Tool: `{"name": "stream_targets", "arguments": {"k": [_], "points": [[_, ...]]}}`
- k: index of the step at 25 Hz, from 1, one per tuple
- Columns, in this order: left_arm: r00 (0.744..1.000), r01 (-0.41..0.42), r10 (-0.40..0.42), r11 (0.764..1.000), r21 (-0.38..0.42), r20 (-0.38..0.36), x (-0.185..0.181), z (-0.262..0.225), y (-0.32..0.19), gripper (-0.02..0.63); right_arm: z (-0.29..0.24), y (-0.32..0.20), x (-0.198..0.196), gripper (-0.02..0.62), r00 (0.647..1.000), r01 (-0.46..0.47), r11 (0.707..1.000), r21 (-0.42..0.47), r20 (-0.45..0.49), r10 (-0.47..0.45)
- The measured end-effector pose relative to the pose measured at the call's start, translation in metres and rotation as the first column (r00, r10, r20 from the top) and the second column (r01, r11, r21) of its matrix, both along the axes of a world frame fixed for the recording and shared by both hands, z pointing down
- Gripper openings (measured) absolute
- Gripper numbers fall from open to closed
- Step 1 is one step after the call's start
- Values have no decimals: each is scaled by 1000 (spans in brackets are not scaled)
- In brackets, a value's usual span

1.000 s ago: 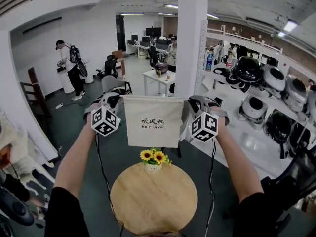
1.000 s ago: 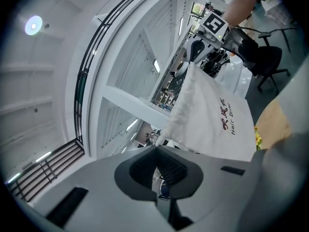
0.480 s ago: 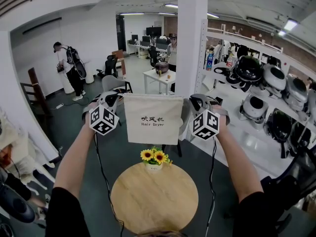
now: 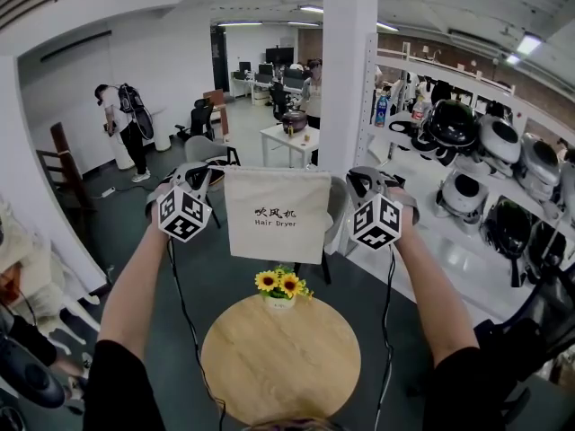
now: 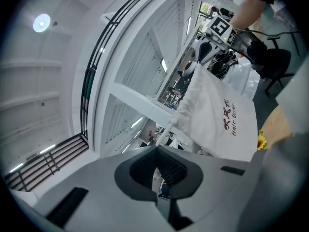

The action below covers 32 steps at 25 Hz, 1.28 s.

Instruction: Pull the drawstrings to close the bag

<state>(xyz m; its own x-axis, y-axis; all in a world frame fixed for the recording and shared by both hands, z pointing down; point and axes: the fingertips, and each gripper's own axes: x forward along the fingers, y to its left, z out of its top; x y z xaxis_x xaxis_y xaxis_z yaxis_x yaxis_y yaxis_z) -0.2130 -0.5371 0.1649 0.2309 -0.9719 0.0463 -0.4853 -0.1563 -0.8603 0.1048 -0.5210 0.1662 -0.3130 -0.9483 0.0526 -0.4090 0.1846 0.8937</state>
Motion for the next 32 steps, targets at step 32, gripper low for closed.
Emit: {"name": "stream_targets", "arguments": {"k": [32], "points": [[999, 21, -22, 1000, -15, -28, -12, -5, -2, 15, 5, -9, 30, 9, 1000, -15, 999, -32, 23, 16]]}}
